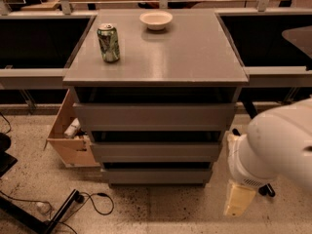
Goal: Open bottom drawer
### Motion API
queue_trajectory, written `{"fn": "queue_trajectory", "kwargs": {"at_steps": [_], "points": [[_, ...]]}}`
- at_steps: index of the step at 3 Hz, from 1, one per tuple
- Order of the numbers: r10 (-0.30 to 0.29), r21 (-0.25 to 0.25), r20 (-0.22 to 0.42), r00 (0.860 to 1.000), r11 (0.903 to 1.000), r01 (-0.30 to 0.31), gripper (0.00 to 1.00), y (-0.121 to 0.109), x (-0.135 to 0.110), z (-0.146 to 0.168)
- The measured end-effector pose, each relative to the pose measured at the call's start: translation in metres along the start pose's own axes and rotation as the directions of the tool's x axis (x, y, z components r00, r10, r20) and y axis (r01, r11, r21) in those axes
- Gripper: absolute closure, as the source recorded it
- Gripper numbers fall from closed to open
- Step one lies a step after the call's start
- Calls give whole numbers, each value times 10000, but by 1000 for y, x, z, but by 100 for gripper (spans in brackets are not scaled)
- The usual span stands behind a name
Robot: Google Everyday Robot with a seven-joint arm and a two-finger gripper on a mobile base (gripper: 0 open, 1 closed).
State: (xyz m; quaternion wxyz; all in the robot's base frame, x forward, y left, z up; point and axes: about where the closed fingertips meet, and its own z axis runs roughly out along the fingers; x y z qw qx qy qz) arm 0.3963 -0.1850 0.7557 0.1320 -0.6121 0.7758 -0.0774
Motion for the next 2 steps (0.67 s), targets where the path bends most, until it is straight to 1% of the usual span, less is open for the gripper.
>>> {"fn": "queue_trajectory", "kwargs": {"at_steps": [1,2], "points": [[-589,-697,-761,9954,9961,536,0,13,10,61],[-589,-643,-699,9958,9964,544,0,12,4,68]]}}
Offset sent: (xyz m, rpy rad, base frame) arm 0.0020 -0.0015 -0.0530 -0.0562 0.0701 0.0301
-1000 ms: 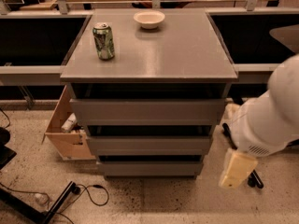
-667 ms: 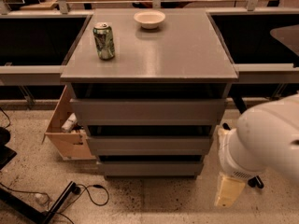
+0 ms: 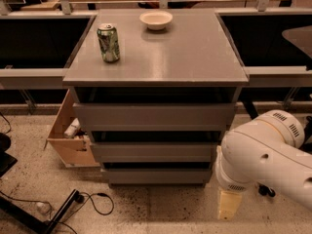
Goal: Open bottom drawer
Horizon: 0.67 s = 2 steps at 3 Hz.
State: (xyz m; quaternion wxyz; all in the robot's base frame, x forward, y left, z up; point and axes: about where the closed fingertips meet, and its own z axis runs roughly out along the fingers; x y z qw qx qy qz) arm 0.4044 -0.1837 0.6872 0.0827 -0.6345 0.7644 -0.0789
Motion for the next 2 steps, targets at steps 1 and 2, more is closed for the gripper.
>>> {"fn": "queue_trajectory", "kwargs": {"at_steps": [1,2], "points": [[-365,-51,99,9993,9993,366,0,-3,-29,50],[-863,-154,155,9961,9961,866,0,2,-58,124]]}}
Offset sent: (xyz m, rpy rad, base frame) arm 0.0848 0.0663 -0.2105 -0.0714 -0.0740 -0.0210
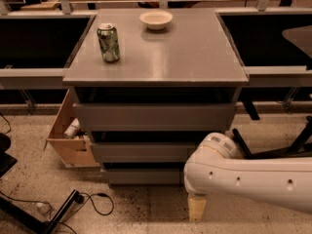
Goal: Open bottom drawer
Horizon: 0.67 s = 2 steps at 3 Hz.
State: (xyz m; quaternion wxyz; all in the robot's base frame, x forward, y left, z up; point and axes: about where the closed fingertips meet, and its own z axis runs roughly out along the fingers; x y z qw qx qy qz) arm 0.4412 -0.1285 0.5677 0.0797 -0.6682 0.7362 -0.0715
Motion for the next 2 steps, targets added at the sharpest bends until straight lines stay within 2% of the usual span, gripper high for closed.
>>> {"fn": "queue_trajectory", "kwargs": {"at_steps": [1,2], "points": [[-60,-131,4,10000,9999,60,0,4,-9,66],[463,94,31,9989,9989,-463,0,-10,-10,113]]}}
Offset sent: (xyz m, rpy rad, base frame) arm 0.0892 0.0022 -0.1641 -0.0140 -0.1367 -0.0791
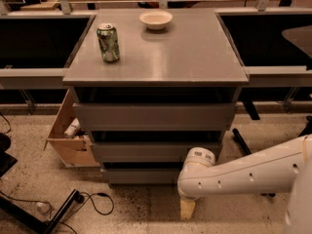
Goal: Open bottom drawer
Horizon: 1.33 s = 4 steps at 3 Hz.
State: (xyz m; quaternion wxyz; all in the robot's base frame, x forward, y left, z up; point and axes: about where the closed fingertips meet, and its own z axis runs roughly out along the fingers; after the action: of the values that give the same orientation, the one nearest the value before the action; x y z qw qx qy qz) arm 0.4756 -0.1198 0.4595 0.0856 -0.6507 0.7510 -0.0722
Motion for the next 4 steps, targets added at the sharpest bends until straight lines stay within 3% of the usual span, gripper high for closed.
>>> {"fn": "queue_trajectory", "kwargs": {"at_steps": [1,2,3,4], "points": [[932,428,135,9956,9947,-937,0,-40,8,29],[982,462,136,9951,9940,-987,0,-44,9,29],[968,714,36,9953,9927,-968,0,-68,5,53],[711,720,214,9972,9948,-724,0,-74,4,98]]}}
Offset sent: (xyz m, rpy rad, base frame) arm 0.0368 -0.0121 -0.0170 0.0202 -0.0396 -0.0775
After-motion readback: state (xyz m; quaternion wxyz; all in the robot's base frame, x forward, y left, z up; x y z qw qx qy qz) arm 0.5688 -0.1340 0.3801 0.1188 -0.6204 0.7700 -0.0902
